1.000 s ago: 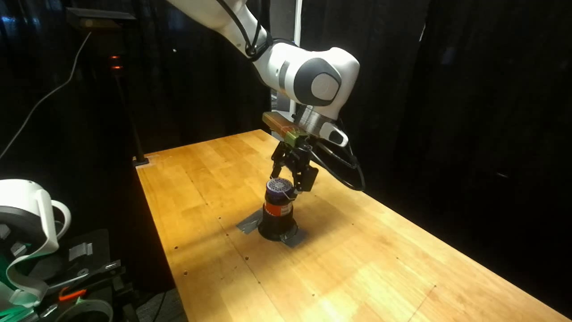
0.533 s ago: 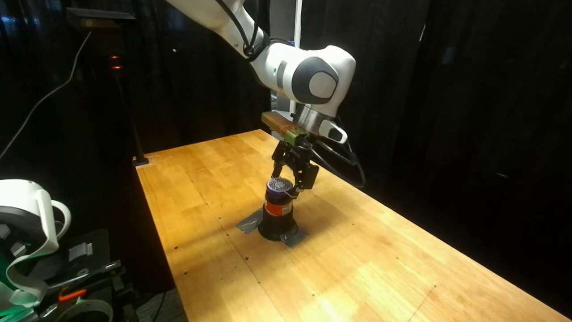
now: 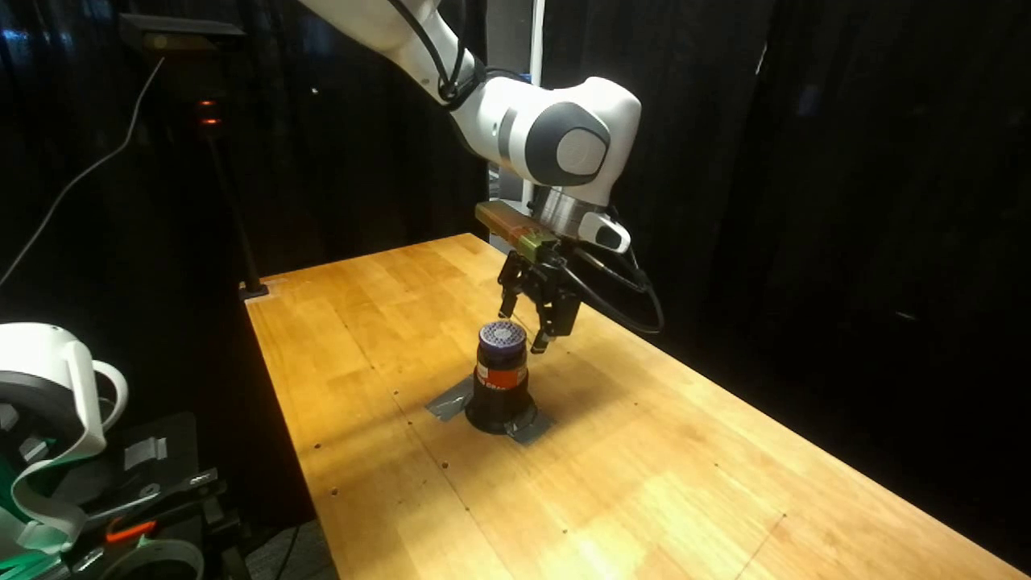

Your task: Put the rubber band around the jar.

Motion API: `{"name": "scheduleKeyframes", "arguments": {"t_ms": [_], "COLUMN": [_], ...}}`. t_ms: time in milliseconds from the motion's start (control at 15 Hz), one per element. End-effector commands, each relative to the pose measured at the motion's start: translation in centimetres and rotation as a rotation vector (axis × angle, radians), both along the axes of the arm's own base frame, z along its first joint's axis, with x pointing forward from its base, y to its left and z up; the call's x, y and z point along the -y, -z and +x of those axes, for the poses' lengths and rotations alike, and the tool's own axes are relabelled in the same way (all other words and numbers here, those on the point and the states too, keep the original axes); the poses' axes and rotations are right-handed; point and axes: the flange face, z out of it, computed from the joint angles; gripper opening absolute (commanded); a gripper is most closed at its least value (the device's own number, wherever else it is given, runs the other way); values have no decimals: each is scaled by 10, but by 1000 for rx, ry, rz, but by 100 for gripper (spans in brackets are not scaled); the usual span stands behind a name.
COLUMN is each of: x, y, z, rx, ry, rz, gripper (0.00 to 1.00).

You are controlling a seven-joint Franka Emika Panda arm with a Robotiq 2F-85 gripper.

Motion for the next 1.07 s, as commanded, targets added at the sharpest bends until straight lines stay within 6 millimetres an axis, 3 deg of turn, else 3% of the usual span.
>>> {"name": "scheduleKeyframes", "arguments": {"t_ms": [0, 600, 1000], "x": [-3, 3, 28], "y": [-3, -10, -26], "z": [2, -9, -35], "rx": [26, -2, -79], "ry": [-2, 0, 25], "rz": [-2, -5, -17], "gripper": [100, 100, 100]}}
